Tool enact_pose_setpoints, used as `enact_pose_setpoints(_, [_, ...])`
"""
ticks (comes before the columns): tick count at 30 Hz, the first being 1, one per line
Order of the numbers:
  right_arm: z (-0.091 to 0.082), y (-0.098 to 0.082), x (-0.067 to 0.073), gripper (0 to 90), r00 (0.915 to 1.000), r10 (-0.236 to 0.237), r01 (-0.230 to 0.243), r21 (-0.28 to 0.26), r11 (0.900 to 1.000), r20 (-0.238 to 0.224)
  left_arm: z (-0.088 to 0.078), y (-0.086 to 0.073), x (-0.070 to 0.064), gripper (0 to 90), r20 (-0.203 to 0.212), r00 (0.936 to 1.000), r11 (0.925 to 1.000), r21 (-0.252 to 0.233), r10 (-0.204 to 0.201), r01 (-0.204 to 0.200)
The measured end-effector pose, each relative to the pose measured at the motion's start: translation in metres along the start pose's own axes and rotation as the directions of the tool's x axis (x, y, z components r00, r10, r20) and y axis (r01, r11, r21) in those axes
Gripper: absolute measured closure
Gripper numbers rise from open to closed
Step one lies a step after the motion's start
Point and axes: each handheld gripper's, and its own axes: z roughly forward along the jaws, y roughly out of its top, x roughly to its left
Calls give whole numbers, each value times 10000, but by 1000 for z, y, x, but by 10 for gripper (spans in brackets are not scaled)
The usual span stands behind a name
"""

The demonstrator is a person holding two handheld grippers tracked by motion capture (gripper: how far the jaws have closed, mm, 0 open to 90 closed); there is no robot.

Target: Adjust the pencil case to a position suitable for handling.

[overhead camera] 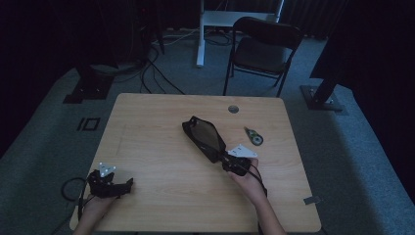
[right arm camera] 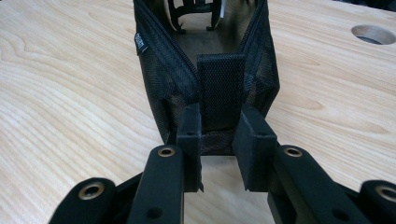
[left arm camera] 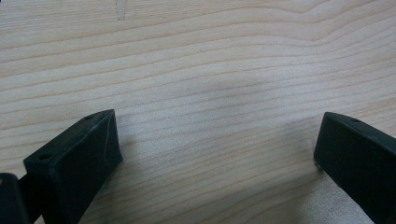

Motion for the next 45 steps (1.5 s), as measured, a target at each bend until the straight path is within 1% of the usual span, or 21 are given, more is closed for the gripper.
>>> enact_pose_setpoints(5, [-10, -7, -5, 729, 9998, 41, -40, -47, 10000, 207, 0, 0, 0, 6, 1, 10000, 10000, 2, 1, -1])
enact_pose_setpoints(11, [-25, -15, -11, 729, 9991, 258, -253, -156, 9996, 351, 0, 0, 0, 6, -10, 10000, 10000, 1, 1, -1])
enact_pose_setpoints(13, [-31, -19, -12, 729, 9990, 236, -231, -119, 9997, 391, 0, 0, 0, 6, -9, 10000, 10000, 0, 3, -3])
enact_pose_setpoints(17, [-41, -26, -15, 729, 9975, 340, -330, -169, 9993, 616, 0, 0, 0, 6, -8, 10000, 10000, -1, 4, -4])
enact_pose_setpoints(20, [-47, -33, -16, 729, 9969, 331, -324, -115, 9994, 710, 0, 0, 0, 5, -7, 10000, 10000, 1, 3, -3])
enact_pose_setpoints(23, [-51, -40, -17, 729, 9958, 421, -416, -71, 9991, 817, 0, 0, 0, 6, -9, 10000, 10000, -1, 2, -2])
enact_pose_setpoints(24, [-53, -43, -16, 729, 9952, 484, -479, -74, 9988, 850, 0, 0, 0, 5, -9, 10000, 10000, -2, -1, 1])
enact_pose_setpoints(29, [-61, -49, -13, 729, 9953, 330, -326, -60, 9995, 909, 0, 0, 0, 6, -9, 10000, 10000, -1, 2, -2])
enact_pose_setpoints(32, [-65, -52, -12, 729, 9944, 324, -319, -72, 9995, 1003, 0, 0, 0, 6, -8, 10000, 10000, -1, 3, -3])
enact_pose_setpoints(38, [-74, -59, -11, 729, 9913, 523, -503, -193, 9985, 1206, 0, 0, 0, 6, -8, 10000, 10000, 0, 4, -4])
enact_pose_setpoints(45, [-88, -67, -8, 729, 9885, 666, -643, -213, 9977, 1358, 0, 0, 0, 6, -8, 10000, 10000, 0, 2, -2])
